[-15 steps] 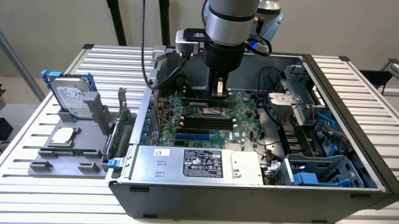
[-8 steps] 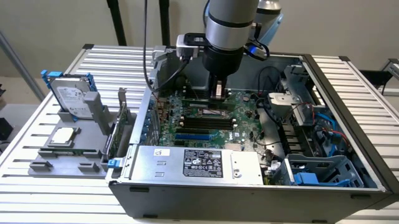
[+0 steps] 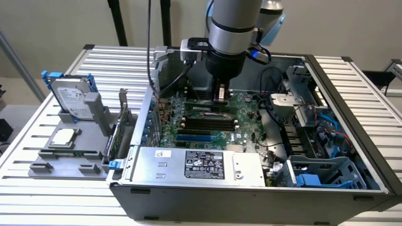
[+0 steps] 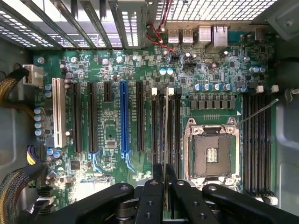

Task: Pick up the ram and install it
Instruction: 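Insert the ram into the slot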

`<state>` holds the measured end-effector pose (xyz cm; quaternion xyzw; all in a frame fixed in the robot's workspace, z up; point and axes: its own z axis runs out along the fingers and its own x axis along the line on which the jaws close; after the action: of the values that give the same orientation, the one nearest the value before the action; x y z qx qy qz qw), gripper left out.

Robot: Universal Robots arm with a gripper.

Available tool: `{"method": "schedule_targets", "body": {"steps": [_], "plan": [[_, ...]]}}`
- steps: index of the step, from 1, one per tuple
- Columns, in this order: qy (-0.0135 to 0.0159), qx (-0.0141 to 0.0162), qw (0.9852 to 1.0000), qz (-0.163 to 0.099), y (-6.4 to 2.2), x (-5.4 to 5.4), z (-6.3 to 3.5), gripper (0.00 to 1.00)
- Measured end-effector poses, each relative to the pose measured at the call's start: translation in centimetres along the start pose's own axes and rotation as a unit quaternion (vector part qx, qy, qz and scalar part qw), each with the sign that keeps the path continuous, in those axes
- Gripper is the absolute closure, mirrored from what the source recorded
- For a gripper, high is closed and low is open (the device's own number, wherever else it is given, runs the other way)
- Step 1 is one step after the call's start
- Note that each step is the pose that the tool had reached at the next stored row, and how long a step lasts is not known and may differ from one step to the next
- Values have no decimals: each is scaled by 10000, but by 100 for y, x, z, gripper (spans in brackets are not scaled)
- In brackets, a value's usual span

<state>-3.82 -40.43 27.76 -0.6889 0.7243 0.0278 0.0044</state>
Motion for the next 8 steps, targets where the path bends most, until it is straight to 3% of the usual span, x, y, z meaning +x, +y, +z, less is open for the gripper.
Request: {"method": "schedule_targets", "body": {"steps": [5, 8], "plan": [[116, 6, 9999, 4, -25, -9, 61, 86], [133, 7, 9999, 4, -28, -7, 115, 86]]}}
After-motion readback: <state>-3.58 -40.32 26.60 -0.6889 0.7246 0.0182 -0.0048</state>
